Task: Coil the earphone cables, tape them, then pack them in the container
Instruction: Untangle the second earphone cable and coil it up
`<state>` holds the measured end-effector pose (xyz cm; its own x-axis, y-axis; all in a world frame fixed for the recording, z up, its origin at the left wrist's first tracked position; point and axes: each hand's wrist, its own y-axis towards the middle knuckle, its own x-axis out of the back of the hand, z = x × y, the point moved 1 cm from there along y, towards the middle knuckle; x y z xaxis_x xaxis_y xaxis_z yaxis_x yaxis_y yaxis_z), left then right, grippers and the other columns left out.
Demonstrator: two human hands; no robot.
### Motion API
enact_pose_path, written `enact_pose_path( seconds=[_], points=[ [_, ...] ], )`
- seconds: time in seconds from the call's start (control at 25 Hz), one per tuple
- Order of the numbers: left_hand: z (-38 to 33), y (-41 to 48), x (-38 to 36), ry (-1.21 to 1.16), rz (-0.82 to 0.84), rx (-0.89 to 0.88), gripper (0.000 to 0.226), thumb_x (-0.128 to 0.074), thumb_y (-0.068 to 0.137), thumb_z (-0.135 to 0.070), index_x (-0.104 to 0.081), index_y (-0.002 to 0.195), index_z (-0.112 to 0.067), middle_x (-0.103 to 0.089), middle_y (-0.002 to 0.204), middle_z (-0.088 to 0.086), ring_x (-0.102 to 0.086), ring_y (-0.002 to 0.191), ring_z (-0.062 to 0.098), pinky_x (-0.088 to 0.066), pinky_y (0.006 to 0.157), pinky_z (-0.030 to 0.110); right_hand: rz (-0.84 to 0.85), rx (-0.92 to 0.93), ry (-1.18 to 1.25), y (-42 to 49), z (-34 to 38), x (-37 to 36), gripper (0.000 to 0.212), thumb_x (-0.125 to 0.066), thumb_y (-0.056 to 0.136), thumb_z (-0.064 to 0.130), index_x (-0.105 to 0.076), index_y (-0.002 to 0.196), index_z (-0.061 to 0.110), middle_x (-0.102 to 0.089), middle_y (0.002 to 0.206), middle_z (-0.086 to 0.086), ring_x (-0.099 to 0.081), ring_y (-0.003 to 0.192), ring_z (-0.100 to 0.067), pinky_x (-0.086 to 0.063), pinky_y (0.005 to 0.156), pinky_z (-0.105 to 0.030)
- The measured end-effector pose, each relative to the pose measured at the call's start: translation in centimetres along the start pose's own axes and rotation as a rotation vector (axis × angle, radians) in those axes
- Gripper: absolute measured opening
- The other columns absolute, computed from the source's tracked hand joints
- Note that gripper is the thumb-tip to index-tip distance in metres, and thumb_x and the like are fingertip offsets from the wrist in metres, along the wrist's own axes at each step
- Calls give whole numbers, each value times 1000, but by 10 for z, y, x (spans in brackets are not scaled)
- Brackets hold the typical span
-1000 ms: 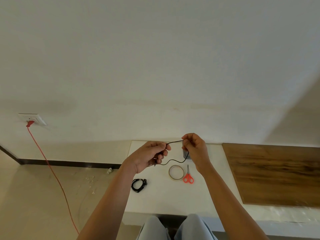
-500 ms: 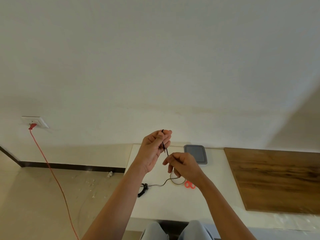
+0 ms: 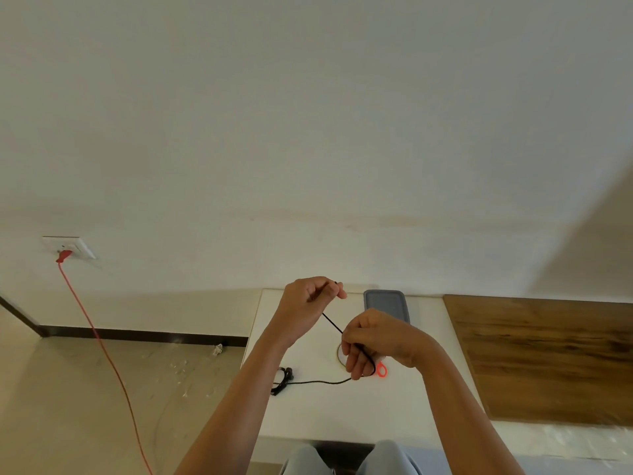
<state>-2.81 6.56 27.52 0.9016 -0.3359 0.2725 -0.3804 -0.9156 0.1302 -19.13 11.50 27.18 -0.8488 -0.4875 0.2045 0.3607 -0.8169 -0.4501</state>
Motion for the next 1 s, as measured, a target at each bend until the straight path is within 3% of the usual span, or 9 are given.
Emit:
enact_pose_path(
  seconds=[0.12, 0.28, 0.4, 0.52, 0.68, 0.8, 0.92, 1.0],
  points=[
    [4, 1, 1, 33, 27, 20, 24, -55, 96, -32, -75, 83, -25, -75, 92, -13, -65, 83, -7, -42, 64, 5, -44, 114, -33, -4, 6, 3, 16, -53, 91, 13, -65, 82, 8, -73, 72, -9, -71, 59, -19, -54, 54, -23],
    [1, 3, 7, -39, 178, 106, 35, -54, 98, -26, -71, 68, -29, -66, 69, -11, -55, 63, 3, -39, 63, 17, -359, 344, -115, -5, 11, 12, 11, -65, 88, 19, -70, 78, 19, -70, 65, -2, -70, 58, -16, -56, 58, -25],
    [3, 1, 13, -216, 301, 237, 25, -55, 97, -25, -75, 82, -22, -72, 87, 5, -69, 83, 18, -50, 76, 37, -511, 444, -263, -3, 12, 16, 10, -68, 86, 20, -73, 80, 25, -67, 65, 11, -60, 54, -5, -53, 58, -25],
    [8, -1, 16, -328, 323, 293, 18, -54, 98, -18, -71, 96, -14, -73, 108, 4, -69, 105, 26, -51, 83, 47, -589, 550, -230, 0, 16, 12, 12, -72, 84, 14, -75, 80, 25, -68, 70, 18, -55, 56, -2, -41, 52, -11],
    [7, -2, 10, -249, 326, 277, 18, -55, 89, -26, -73, 91, -23, -75, 102, 4, -68, 107, 18, -48, 87, 48, -639, 571, -149, 4, 18, 13, 17, -74, 82, 16, -72, 77, 32, -69, 75, 10, -53, 55, -3, -38, 50, -13],
    [8, -3, 5, -363, 320, 294, 24, -49, 96, -25, -73, 93, -19, -74, 96, 7, -68, 107, 23, -51, 90, 54, -617, 568, -157, 6, 19, 16, 17, -71, 84, 15, -71, 77, 31, -70, 75, 9, -58, 59, -9, -48, 55, -23],
    [7, -5, 2, -547, 318, 318, 31, -45, 102, -23, -71, 87, -13, -63, 74, 3, -71, 81, 19, -52, 90, 57, -660, 587, -126, 11, 18, 21, 13, -69, 85, 11, -71, 78, 22, -72, 75, 8, -67, 75, -15, -56, 73, -35],
    [4, -5, 2, -643, 319, 337, 28, -48, 100, -22, -69, 87, -11, -52, 67, -1, -57, 58, 9, -57, 82, 49, -680, 570, -89, 15, 17, 21, 15, -70, 85, 12, -72, 77, 24, -72, 76, 10, -67, 78, -10, -55, 75, -34]
  ],
)
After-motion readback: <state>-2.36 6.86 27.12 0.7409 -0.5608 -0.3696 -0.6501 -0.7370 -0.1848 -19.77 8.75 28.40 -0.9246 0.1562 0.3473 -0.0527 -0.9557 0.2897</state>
